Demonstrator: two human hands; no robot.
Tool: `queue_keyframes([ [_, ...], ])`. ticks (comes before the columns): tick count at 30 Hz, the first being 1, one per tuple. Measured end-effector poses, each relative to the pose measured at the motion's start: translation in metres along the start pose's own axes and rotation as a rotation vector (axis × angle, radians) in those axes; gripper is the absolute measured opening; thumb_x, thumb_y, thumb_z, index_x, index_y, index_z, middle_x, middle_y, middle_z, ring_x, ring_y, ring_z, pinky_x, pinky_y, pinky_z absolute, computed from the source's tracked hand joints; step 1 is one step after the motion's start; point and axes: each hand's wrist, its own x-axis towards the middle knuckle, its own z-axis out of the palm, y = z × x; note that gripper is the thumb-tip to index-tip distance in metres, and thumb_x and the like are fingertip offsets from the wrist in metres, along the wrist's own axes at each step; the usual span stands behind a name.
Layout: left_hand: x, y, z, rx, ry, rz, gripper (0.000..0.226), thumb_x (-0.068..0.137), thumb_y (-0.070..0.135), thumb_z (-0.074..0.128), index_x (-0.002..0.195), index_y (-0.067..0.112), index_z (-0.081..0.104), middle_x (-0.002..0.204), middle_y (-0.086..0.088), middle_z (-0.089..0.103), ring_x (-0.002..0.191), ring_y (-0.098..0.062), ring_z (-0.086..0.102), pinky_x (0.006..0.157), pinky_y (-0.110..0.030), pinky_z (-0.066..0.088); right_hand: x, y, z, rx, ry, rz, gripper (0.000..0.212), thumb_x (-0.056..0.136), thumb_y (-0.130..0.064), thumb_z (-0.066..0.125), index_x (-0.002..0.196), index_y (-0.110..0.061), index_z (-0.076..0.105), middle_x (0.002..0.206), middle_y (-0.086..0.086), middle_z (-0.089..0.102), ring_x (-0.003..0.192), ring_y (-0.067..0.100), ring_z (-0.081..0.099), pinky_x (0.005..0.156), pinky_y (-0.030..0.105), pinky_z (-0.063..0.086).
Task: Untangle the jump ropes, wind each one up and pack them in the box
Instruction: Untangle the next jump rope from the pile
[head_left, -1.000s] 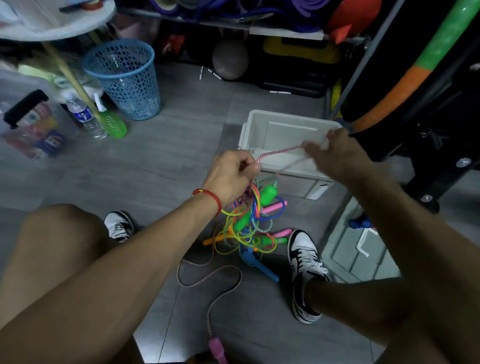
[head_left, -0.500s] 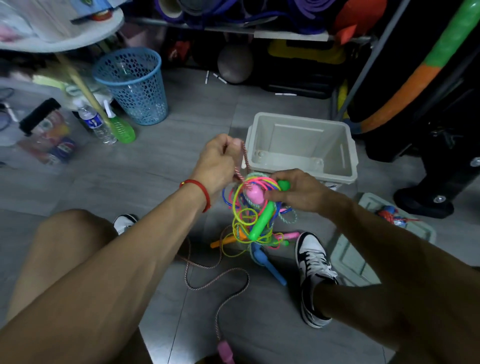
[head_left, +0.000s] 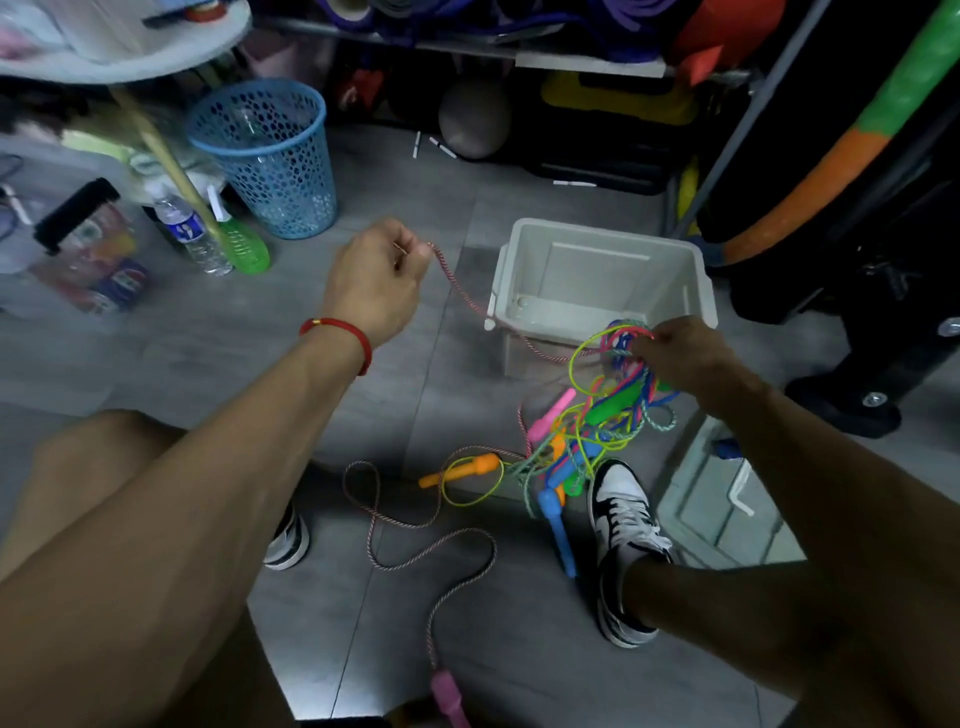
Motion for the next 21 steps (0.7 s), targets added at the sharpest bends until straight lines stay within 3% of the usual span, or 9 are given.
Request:
queue_keyframes([
  [3,0.006,-0.009,0.002,0.096,-0.012,0.042,0.008,0.092,0.029,0.060,0.085,0.027,0.058,0.067,0.008,0.054,0.070,-0.023,0.055,0.073,-0.038,0.051,-0.004,-0.003,0.004,0.063,0.017,-0.069,0.040,0.088,-0.039,0.068,0.080,0.000,0.071,0.080,0.023,0.065,0.091,0.037,0.065,0.075,0.031,0.043],
  [6,0.011,-0.023,0.004,0.221,0.086,-0.021,0.005,0.091,0.029,0.063,0.088,0.033,0.063,0.092,-0.003,0.057,0.095,-0.033,0.059,0.085,-0.045,0.051,-0.005,-0.009,0.005,0.138,0.026,-0.128,0.041,0.068,-0.053,0.062,0.070,-0.012,0.064,0.068,0.007,0.059,0.078,0.025,0.060,0.073,0.028,0.043],
  [9,0.010,-0.035,0.004,0.213,0.191,-0.117,0.005,0.091,0.019,0.062,0.090,0.020,0.066,0.095,-0.015,0.062,0.092,-0.035,0.061,0.077,-0.040,0.051,-0.004,-0.015,0.001,0.122,-0.024,-0.203,0.032,0.064,-0.050,0.059,0.064,-0.018,0.058,0.058,-0.001,0.054,0.069,0.023,0.053,0.067,0.028,0.039],
  [12,0.014,-0.061,0.003,0.041,0.198,-0.202,0.007,0.087,0.030,0.059,0.083,0.027,0.063,0.079,0.000,0.064,0.077,-0.031,0.068,0.070,-0.041,0.058,-0.004,-0.017,-0.002,0.030,-0.036,-0.282,0.019,0.078,-0.035,0.072,0.067,-0.025,0.060,0.065,-0.002,0.060,0.075,0.024,0.061,0.070,0.025,0.038],
  [15,0.035,-0.108,0.006,-0.083,0.212,-0.295,0.015,0.075,0.052,0.049,0.076,0.039,0.057,0.080,-0.005,0.071,0.077,-0.030,0.072,0.074,-0.048,0.060,-0.002,-0.015,-0.003,-0.090,-0.057,-0.355,0.020,0.082,-0.015,0.071,0.070,-0.027,0.060,0.073,0.001,0.061,0.081,0.026,0.063,0.069,0.025,0.038],
  [18,0.021,-0.065,-0.010,-0.287,0.163,-0.391,0.015,0.075,0.038,0.056,0.076,0.023,0.056,0.093,-0.020,0.072,0.081,-0.028,0.071,0.081,-0.051,0.060,0.000,-0.013,-0.003,-0.279,-0.014,-0.359,0.021,0.073,-0.010,0.068,0.072,-0.029,0.059,0.083,0.001,0.060,0.100,0.034,0.061,0.084,0.039,0.051],
  [19,0.013,-0.045,-0.014,-0.337,0.128,-0.387,0.011,0.078,0.030,0.057,0.075,0.021,0.055,0.095,-0.023,0.071,0.075,-0.025,0.069,0.079,-0.049,0.060,0.000,-0.012,-0.003,-0.386,-0.003,-0.317,0.019,0.072,-0.011,0.068,0.078,-0.029,0.062,0.091,0.001,0.061,0.110,0.035,0.057,0.094,0.046,0.049],
  [21,0.005,-0.024,-0.013,-0.366,0.084,-0.338,0.013,0.082,0.023,0.059,0.071,0.021,0.051,0.086,-0.016,0.073,0.060,-0.015,0.060,0.067,-0.037,0.052,0.000,-0.011,0.000,-0.642,-0.097,-0.245,0.031,0.080,-0.016,0.068,0.109,-0.029,0.067,0.122,0.005,0.060,0.129,0.033,0.045,0.109,0.056,0.036],
])
